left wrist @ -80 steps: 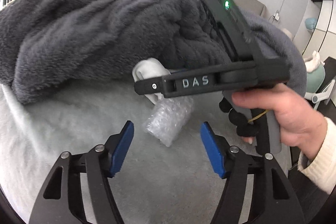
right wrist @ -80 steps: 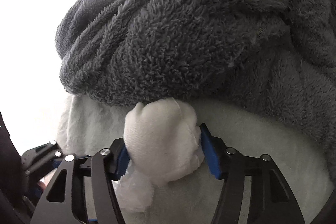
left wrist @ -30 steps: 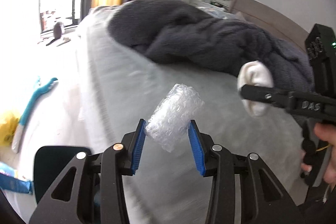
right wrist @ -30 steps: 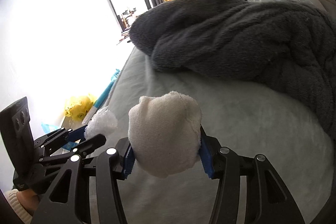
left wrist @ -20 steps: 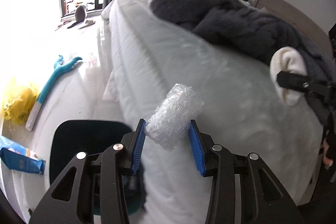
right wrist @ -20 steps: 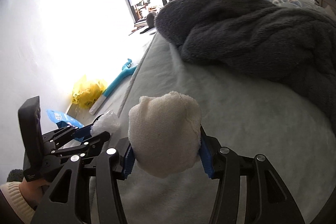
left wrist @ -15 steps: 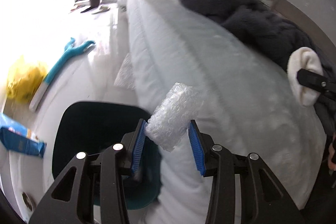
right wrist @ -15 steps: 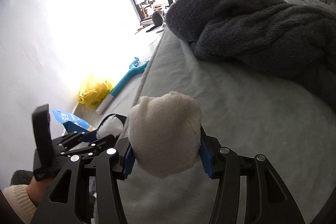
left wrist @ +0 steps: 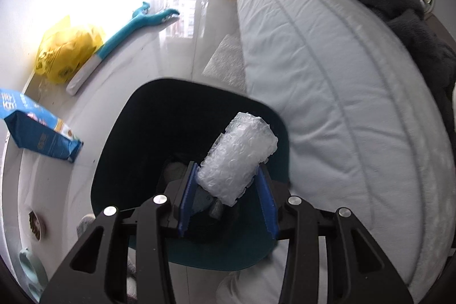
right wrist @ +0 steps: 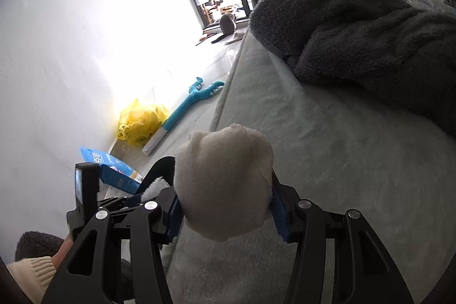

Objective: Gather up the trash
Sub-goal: 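Carry the bubble wrap and sock ball in both tools over the teal bin, then open the left tool dropping the bubble wrap while the right tool drops the sock ball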

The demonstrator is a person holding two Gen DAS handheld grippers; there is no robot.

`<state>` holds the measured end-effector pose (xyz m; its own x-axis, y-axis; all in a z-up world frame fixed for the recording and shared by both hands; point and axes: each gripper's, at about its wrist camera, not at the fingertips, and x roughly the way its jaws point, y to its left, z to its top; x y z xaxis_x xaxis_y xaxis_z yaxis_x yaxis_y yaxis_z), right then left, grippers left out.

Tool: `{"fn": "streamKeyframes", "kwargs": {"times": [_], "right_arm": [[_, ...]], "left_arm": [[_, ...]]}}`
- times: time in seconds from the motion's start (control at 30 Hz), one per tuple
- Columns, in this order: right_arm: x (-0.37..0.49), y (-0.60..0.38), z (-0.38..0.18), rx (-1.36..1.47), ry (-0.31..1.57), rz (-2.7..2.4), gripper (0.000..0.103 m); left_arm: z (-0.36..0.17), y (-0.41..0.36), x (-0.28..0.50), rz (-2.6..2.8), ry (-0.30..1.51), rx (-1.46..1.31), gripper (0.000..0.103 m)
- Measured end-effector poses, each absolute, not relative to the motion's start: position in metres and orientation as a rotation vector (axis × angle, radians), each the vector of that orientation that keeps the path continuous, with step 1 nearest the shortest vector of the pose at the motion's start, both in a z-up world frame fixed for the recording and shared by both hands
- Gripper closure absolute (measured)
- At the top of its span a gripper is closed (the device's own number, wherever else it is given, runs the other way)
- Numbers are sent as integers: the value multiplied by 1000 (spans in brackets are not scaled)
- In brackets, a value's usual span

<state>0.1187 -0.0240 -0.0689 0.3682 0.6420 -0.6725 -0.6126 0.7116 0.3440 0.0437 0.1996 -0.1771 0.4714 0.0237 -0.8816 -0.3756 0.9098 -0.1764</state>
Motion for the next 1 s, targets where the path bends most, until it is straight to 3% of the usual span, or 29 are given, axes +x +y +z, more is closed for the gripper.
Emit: {"fn": "streamKeyframes", "kwargs": {"times": [0.17, 0.37, 0.77, 1.0], "right_arm": [[112, -13, -70, 83, 896, 850, 50], [83, 20, -53, -53, 837, 907, 50], [43, 78, -70, -242, 847, 1030, 50], [55, 78, -61, -161, 833, 1004, 50]], "left_arm": [[-203, 204, 41, 305, 1147, -384, 59], [-211, 208, 37, 324, 1192, -434, 59], [-227, 221, 23, 337, 1261, -499, 58], [-239, 228, 22, 289, 1279, -545, 59]]}}
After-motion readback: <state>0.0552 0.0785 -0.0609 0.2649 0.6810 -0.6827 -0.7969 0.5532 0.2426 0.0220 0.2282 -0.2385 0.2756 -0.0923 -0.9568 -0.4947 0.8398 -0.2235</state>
